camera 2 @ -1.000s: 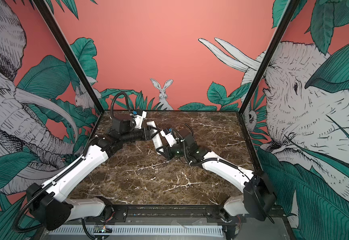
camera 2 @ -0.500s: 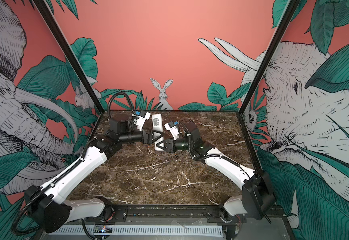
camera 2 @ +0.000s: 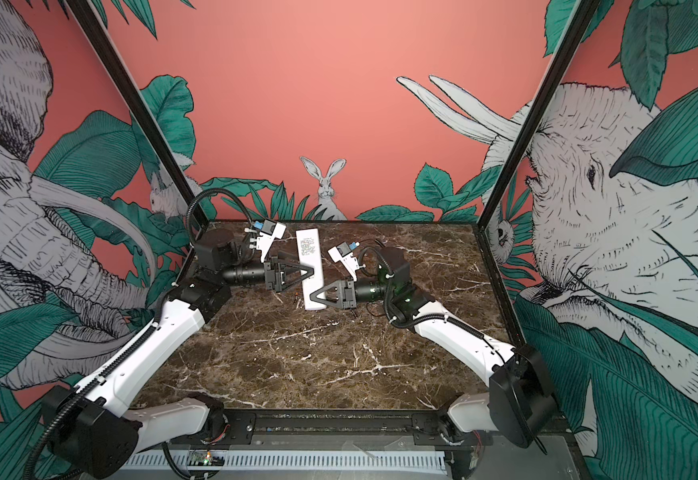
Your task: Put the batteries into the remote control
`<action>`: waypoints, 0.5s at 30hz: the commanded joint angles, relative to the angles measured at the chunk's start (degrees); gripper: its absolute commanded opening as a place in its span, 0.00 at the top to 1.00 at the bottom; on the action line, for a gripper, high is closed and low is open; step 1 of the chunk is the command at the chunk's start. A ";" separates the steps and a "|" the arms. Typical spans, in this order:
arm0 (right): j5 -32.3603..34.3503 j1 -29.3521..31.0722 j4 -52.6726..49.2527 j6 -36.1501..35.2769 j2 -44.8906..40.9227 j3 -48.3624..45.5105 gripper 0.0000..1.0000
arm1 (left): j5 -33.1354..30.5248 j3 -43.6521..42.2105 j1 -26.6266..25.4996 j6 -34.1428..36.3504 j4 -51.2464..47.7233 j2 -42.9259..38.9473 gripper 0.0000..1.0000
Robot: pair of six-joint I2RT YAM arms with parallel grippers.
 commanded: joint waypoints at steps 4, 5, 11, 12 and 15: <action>-5.90 0.22 4.88 2.08 -1.69 -1.49 0.84 | 6.85 5.90 0.34 6.35 -5.29 2.94 0.24; -6.21 0.25 4.83 2.14 -1.74 -1.67 0.84 | 7.34 6.78 0.44 7.43 -6.86 3.47 0.30; -5.95 0.25 -0.49 -2.24 -1.87 -1.44 0.84 | 9.09 8.44 0.60 8.26 -7.85 5.53 0.63; -5.80 0.25 -1.16 -2.75 -1.82 -1.37 0.84 | 9.22 8.44 0.53 8.27 -7.85 5.66 0.67; -5.63 0.25 -1.86 -3.84 -1.60 -1.52 0.82 | 9.20 8.78 0.64 8.35 -8.01 6.07 0.78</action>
